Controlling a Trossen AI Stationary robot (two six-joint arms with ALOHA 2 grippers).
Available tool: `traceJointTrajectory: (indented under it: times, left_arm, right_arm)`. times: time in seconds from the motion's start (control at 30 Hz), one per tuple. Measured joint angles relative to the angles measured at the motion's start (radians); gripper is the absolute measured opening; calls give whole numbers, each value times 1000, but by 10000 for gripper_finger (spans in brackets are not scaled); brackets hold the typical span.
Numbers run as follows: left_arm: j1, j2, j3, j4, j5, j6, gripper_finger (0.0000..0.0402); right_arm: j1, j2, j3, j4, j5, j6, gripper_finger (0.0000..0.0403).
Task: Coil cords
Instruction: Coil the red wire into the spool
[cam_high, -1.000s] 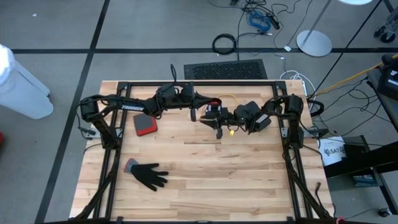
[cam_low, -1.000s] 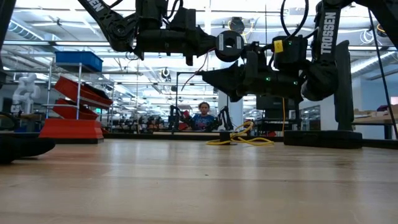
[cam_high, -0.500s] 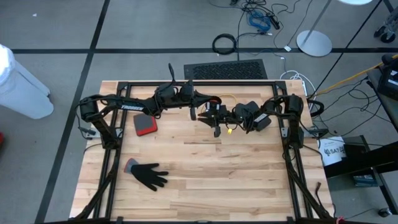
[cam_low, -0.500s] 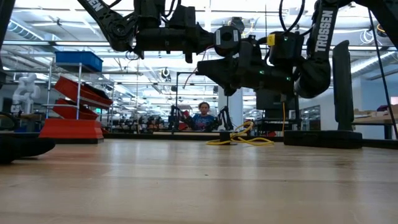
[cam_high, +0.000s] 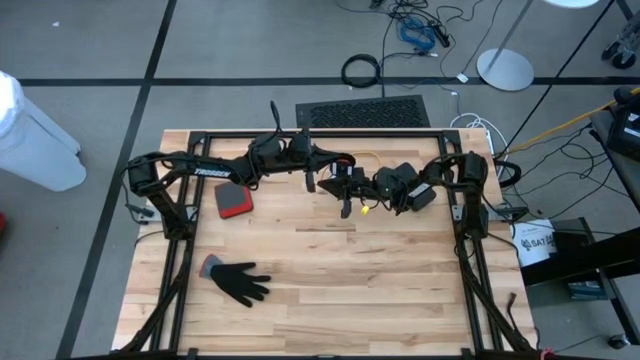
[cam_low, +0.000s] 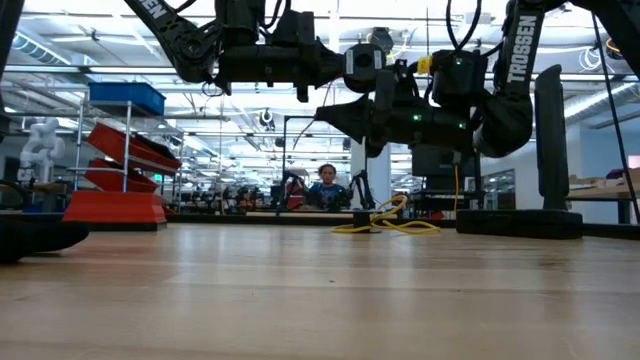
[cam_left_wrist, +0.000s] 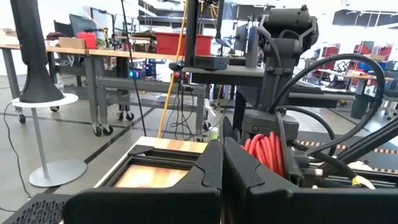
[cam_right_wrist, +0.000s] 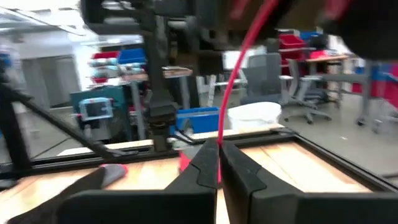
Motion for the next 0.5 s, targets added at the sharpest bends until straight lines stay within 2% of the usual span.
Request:
traceJointTrajectory:
  times: [0.23,0.4,0.5]
  left_arm:
    - [-4,3,0,-37,3,16,0]
    - [1,4,0,-98,60,34,0]
    - [4,4,0,-166,51,73,0]
  right_arm:
    - [-7,0,-79,13,102,17,0]
    - [-25,-2,-143,42,134,49,0]
    - [-36,-15,-165,44,133,50,0]
